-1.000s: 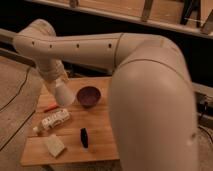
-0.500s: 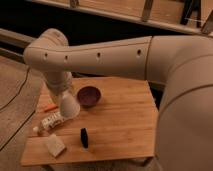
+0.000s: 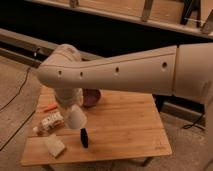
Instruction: Place the ceramic cup over the eraser
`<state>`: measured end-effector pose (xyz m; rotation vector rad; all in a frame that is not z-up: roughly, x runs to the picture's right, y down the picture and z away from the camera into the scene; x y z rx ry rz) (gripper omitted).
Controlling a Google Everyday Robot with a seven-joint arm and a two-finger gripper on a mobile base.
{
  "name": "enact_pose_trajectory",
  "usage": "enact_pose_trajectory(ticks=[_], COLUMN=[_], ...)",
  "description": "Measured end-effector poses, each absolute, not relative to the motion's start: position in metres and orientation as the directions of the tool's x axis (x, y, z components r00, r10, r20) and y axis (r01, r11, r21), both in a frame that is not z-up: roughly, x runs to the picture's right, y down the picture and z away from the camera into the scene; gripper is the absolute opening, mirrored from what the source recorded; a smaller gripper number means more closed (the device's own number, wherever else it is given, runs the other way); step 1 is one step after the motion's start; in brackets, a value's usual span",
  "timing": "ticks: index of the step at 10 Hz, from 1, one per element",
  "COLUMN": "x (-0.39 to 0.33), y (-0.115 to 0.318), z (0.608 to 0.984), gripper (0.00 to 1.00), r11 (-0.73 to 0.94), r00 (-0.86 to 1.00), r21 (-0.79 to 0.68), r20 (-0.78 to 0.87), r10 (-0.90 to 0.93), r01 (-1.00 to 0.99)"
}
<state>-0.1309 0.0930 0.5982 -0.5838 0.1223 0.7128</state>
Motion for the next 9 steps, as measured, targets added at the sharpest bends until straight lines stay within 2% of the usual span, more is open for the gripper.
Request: enact_pose_trajectory(ticks=[9], x=[-0.117], y=[0.122], z=[0.593], gripper=[0.00], r11=[0.584], r00=[0.768], r21=[-0.516], r20=[-0.277], r10=[0.578], r01=[-0.626])
